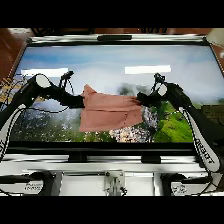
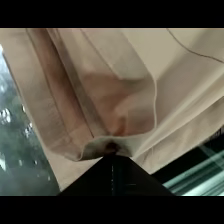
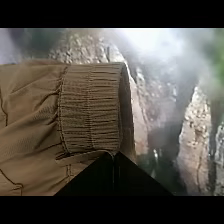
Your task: Fold the shirts.
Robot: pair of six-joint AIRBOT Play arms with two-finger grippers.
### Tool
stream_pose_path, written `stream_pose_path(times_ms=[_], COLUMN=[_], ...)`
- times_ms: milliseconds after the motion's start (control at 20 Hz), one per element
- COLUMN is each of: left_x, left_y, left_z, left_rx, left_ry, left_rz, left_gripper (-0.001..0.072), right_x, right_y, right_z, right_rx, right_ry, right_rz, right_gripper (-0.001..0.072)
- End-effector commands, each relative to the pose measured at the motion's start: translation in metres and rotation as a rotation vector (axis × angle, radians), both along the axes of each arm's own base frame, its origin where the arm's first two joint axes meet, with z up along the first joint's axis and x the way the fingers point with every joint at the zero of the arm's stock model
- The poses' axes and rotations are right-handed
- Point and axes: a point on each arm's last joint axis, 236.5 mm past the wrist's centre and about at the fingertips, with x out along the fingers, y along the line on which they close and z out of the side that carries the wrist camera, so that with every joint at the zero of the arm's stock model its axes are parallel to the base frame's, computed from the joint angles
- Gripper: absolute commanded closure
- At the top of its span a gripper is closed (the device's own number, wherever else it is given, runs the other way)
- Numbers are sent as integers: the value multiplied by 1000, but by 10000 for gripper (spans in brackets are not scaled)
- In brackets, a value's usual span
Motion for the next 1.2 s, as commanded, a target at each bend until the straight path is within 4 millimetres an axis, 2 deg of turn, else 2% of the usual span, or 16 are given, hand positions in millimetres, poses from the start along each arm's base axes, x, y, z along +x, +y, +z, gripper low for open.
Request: stream_pose_path(times_ms=[0,300,400,550,650,750,850,1000,1150], left_x=[-47,-92,-100,-106,-111,-113,-110,-107,-105], left_y=[7,-25,-30,-24,-7,-2,-3,-3,3], left_z=[-10,-27,-31,-35,-42,-44,-44,-45,-46], left_rx=[41,59,70,92,164,185,184,182,200], left_ry=[159,235,251,275,292,297,286,274,269], left_rz=[-96,-206,-219,-209,-236,-244,-240,-234,-234], left_gripper=[675,675,675,676,675,676,676,675,675], right_x=[-34,-49,-55,-61,-76,-91,-102,-105,-124], right_y=[-20,-19,-21,-20,-22,-23,-24,-23,-9], right_z=[-10,-11,-12,-12,-12,-10,-2,28,47], right_rx=[-100,-101,-107,-103,-107,-106,-107,-100,-27], right_ry=[122,180,204,227,286,342,369,316,354], right_rz=[129,172,191,194,215,263,303,316,327], right_gripper=[657,657,657,657,657,657,657,657,657])
